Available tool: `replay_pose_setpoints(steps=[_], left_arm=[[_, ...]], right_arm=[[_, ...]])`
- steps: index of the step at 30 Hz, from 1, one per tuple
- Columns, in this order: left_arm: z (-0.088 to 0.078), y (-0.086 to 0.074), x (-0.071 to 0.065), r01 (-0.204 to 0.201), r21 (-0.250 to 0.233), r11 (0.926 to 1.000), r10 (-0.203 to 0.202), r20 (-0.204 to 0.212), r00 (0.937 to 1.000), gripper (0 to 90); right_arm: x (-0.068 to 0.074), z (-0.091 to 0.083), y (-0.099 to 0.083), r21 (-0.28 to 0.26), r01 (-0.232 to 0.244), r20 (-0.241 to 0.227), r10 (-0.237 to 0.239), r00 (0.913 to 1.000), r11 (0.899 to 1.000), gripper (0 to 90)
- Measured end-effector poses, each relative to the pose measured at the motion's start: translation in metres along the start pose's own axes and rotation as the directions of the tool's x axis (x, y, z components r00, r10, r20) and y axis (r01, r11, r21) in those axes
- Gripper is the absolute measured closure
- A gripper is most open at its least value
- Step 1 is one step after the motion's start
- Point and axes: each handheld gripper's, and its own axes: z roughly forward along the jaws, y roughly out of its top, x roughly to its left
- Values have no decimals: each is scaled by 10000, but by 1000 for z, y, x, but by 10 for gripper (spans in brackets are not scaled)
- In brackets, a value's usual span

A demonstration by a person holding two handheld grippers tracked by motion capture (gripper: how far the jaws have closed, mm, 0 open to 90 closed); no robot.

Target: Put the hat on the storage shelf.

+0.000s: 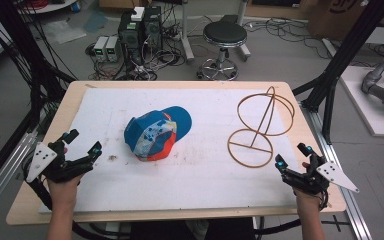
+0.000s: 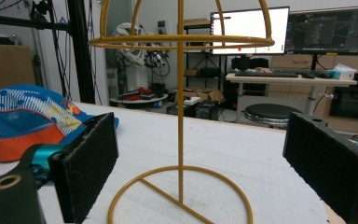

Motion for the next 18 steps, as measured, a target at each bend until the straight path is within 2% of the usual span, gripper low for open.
replay_pose_setpoints(steps=[18], left_arm=[[5,9,-5,-76,63,10000,75,224,9997,123]], right_arm=[[-3,0,0,-13,-13,83,13,10000,10000,100]])
